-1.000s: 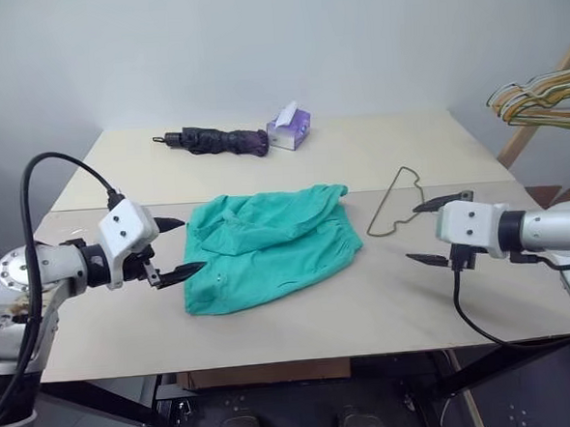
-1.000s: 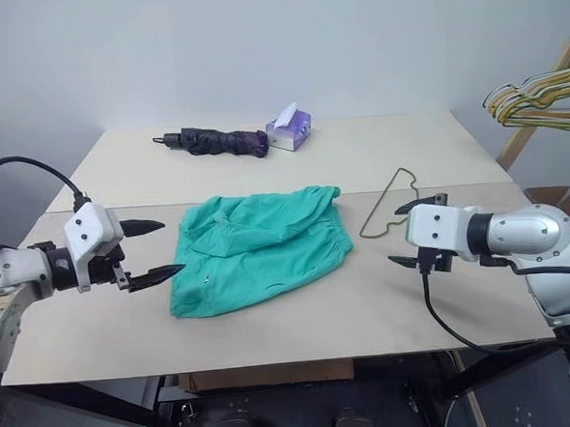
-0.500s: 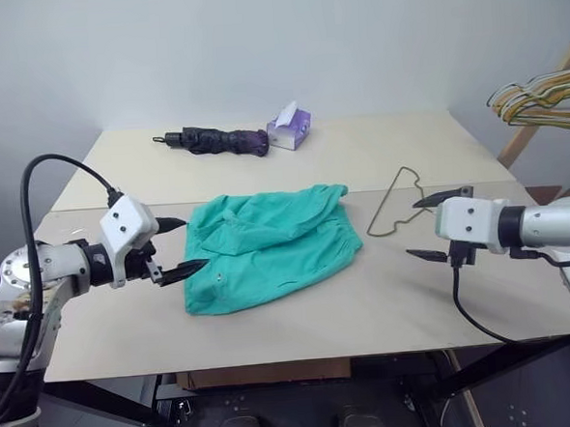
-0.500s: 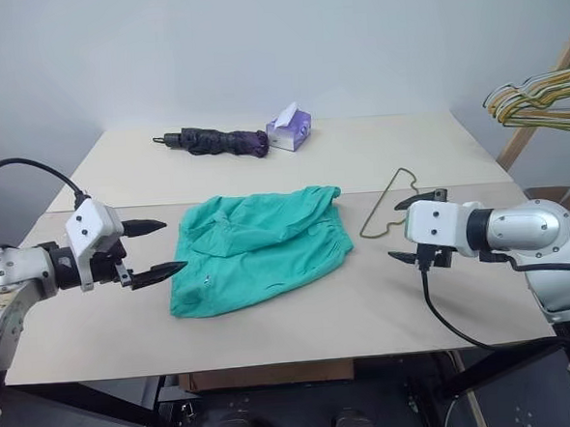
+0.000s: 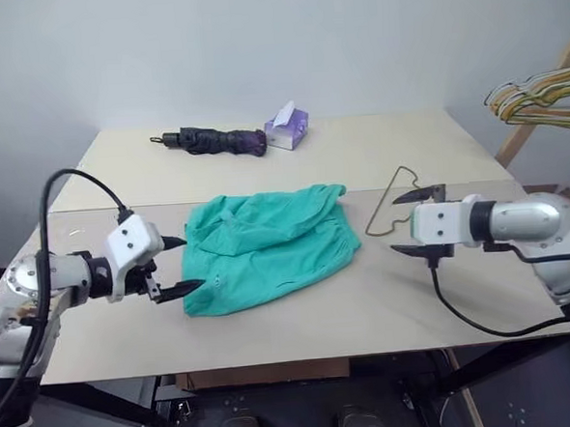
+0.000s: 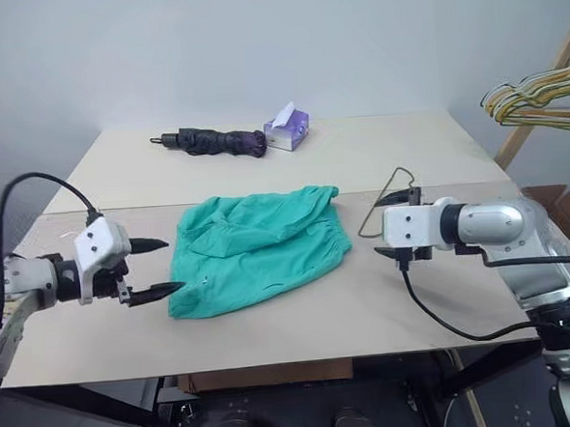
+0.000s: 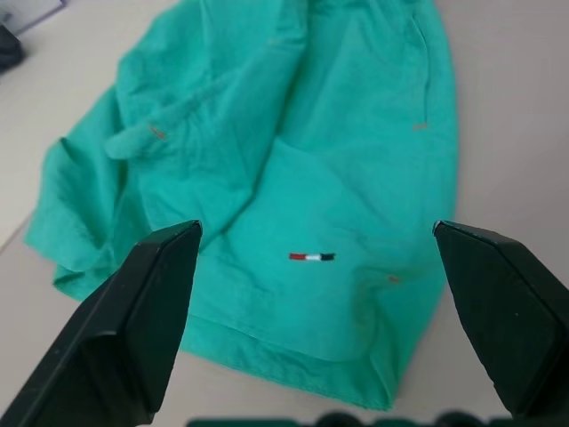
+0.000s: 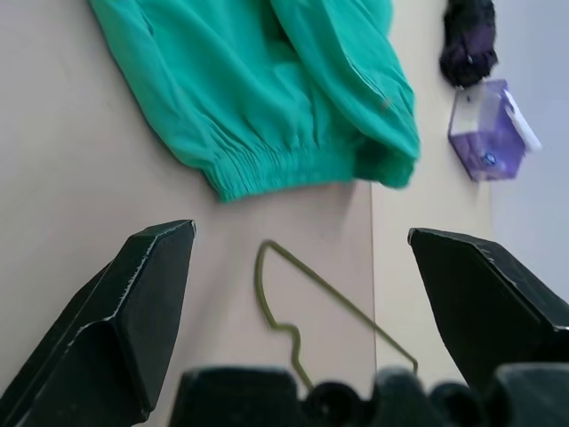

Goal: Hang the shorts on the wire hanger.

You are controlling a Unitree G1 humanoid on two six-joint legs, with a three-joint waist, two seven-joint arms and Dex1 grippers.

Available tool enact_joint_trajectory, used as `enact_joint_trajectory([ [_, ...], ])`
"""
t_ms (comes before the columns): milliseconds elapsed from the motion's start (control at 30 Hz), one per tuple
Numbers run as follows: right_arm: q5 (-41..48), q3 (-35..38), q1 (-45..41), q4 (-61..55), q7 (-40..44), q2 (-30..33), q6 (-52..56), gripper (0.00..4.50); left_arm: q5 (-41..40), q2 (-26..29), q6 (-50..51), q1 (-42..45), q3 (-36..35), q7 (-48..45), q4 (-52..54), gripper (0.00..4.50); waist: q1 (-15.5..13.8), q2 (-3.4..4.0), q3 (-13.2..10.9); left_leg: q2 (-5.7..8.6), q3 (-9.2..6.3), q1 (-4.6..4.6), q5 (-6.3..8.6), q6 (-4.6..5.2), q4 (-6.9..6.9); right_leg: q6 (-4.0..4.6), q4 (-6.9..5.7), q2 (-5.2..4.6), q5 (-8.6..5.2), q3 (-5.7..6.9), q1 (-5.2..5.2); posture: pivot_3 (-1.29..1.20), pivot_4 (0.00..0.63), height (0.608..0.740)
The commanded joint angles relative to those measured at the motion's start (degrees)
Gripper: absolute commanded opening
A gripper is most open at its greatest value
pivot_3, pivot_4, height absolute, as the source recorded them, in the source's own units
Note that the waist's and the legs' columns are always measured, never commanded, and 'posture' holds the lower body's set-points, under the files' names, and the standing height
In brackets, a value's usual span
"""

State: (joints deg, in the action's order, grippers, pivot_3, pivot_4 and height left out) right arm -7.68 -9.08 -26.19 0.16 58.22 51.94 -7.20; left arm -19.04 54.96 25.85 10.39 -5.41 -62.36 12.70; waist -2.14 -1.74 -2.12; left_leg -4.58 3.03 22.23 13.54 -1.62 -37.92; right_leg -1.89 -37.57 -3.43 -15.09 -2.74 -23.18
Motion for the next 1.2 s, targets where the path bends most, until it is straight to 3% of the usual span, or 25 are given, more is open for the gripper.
enact_joint_trajectory([
  [33, -5.1, -3.6, -3.2, 3.3, -4.2, -3.7, -4.2, 4.49, 1.2, 2.3, -1.4, 0.4, 0.4, -1.5, -0.1, 4.5, 0.0, 0.0, 0.0, 0.0, 0.0, -0.02, 0.0, 0.0, 0.0, 0.0, -0.01, 0.0, 0.0, 0.0, 0.02, 0.1, 0.0, 0.74],
  [433, -24.4, -17.9, -16.7, 32.2, -18.7, -14.1, -19.9, 4.49, 2.4, 4.9, -2.8, -3.0, -0.6, -3.1, -0.8, 4.5, 0.9, 0.01, 0.0, 0.0, 0.01, 0.03, 0.0, 0.0, 0.0, 0.02, -0.04, 0.0, 0.0, -0.02, -0.06, 0.14, 0.0, 0.74],
  [567, -23.8, -18.7, -18.0, 36.4, -18.6, -15.4, -23.0, 3.62, 2.6, 5.6, -3.1, -5.3, -1.2, -3.1, -0.2, 4.5, 0.8, 0.01, 0.0, 0.0, 0.0, 0.03, 0.0, 0.0, 0.0, 0.03, -0.05, 0.0, 0.0, -0.02, -0.05, 0.15, 0.0, 0.74],
  [767, -25.2, -19.2, -18.1, 38.6, -19.5, -15.5, -24.0, 1.51, 0.6, 5.3, -3.5, -6.7, -0.8, -6.7, -1.5, 4.5, 0.8, 0.01, 0.0, -0.01, 0.01, -0.06, 0.0, 0.0, 0.0, 0.04, -0.1, 0.0, 0.0, -0.02, 0.01, 0.15, 0.0, 0.74],
  [900, -25.1, -19.2, -17.8, 38.5, -19.0, -15.7, -23.9, 0.14, 3.1, 4.0, -7.1, -4.4, 3.1, -8.7, -6.9, 4.5, 0.8, 0.01, 0.0, -0.01, 0.01, -0.06, 0.0, 0.0, 0.0, 0.05, -0.1, 0.0, -0.01, -0.02, 0.0, 0.14, 0.0, 0.74],
  [1033, -25.5, -18.6, -17.2, 37.8, -20.4, -16.3, -22.0, 0.02, 7.5, 2.6, -11.2, -0.4, 8.4, -9.6, -12.9, 4.5, 0.8, 0.01, 0.0, -0.01, 0.01, -0.07, 0.0, 0.0, 0.0, 0.05, -0.11, 0.0, -0.01, -0.02, 0.02, 0.12, 0.0, 0.74],
  [1200, -25.8, -18.4, -16.5, 36.7, -21.2, -16.3, -20.9, 0.02, 9.2, -3.0, -14.9, 4.0, 11.5, -9.0, -20.3, 4.5, 1.0, 0.01, 0.0, 0.0, 0.03, -0.06, 0.0, 0.0, 0.0, 0.06, -0.12, 0.01, 0.0, -0.03, 0.0, 0.1, 0.0, 0.74],
])
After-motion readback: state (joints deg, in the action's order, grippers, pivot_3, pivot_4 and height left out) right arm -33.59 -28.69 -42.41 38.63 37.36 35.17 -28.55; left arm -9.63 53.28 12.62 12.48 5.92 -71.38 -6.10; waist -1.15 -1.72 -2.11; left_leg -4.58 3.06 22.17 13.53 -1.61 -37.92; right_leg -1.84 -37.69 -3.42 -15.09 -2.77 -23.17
